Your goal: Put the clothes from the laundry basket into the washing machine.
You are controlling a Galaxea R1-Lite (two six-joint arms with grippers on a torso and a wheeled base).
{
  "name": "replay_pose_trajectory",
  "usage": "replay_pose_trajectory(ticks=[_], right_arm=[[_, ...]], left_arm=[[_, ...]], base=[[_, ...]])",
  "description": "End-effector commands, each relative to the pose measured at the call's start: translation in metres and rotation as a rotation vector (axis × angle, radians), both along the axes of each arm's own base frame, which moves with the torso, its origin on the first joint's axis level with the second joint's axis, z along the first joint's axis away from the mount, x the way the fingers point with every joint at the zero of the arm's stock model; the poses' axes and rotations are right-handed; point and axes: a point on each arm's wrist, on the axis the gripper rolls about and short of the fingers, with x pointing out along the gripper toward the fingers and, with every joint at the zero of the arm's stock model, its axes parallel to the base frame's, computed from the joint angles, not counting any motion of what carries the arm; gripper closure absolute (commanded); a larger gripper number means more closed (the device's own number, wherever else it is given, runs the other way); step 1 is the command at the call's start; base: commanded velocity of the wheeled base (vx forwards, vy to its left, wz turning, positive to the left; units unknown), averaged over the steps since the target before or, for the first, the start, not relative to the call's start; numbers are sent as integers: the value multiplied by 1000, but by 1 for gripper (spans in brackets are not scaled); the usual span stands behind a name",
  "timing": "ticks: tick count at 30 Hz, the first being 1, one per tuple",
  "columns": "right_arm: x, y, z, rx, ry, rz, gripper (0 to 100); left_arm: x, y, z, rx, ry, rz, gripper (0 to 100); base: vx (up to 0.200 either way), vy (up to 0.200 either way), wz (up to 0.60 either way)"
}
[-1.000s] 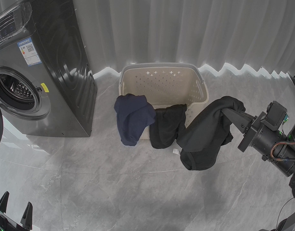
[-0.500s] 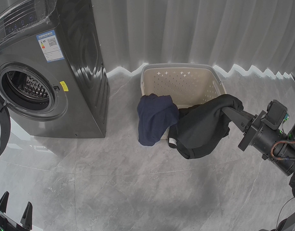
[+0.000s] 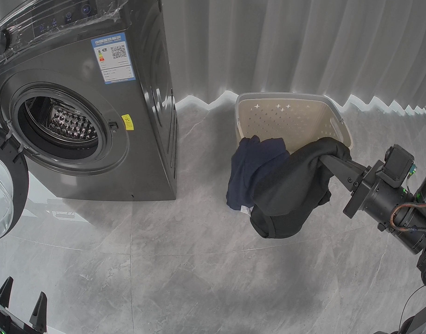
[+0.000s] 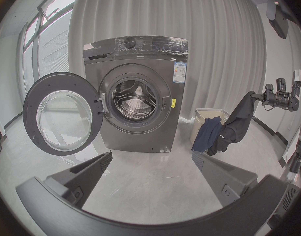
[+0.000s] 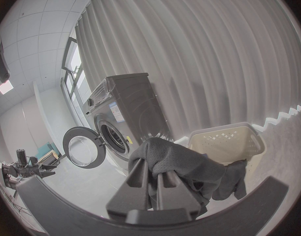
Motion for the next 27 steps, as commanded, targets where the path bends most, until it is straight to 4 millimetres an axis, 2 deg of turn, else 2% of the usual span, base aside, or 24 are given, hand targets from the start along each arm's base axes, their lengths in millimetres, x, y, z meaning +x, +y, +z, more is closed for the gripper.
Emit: replay_pose_trajectory(ticks=[1, 27], right_arm=[[0, 0, -1, -2, 3, -1, 100], [1, 0, -2, -5, 8, -3, 100]], left_arm=[[0, 0, -5, -1, 6, 0, 0], [0, 0, -5, -4, 6, 0, 0]], base=[[0, 200, 0], [0, 200, 0]])
